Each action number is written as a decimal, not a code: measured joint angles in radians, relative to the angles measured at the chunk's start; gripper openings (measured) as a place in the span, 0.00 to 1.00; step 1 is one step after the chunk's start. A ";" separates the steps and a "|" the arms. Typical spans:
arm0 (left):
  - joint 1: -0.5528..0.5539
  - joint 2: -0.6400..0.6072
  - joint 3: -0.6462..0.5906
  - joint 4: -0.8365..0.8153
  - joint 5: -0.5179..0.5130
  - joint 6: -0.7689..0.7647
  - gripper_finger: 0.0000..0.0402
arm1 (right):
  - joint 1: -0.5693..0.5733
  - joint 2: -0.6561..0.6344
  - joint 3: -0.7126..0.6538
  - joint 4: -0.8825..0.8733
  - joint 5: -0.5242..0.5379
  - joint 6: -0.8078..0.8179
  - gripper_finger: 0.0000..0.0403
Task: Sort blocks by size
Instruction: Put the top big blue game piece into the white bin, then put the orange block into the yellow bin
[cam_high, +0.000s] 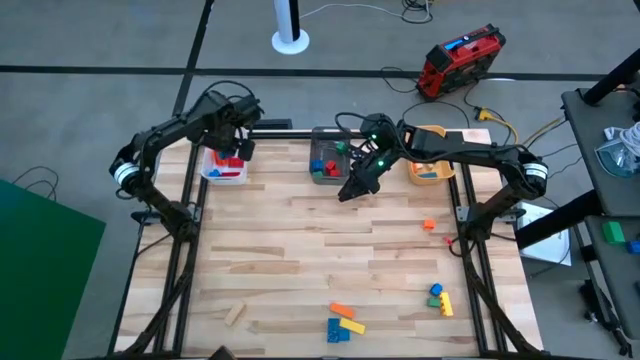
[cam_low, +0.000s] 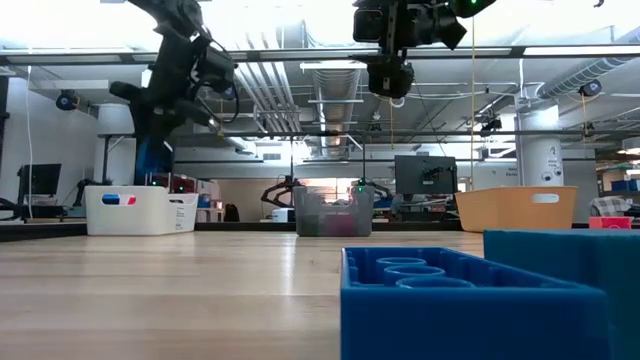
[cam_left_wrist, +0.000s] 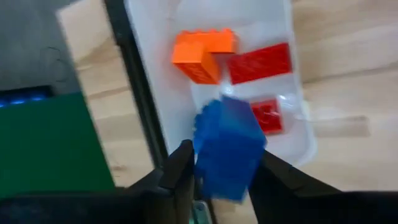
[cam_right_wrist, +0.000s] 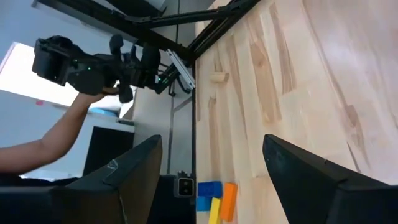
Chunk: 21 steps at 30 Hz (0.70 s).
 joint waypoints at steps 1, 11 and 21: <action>-0.001 0.000 -0.006 0.000 -0.018 -0.008 0.30 | 0.000 0.000 0.000 -0.012 -0.001 -0.010 0.68; -0.016 0.000 -0.013 0.040 -0.025 0.032 0.45 | 0.005 0.000 -0.003 -0.221 0.096 -0.081 0.73; -0.317 -0.031 -0.016 0.176 0.095 0.123 0.44 | 0.196 0.000 -0.012 -0.396 0.436 0.080 0.66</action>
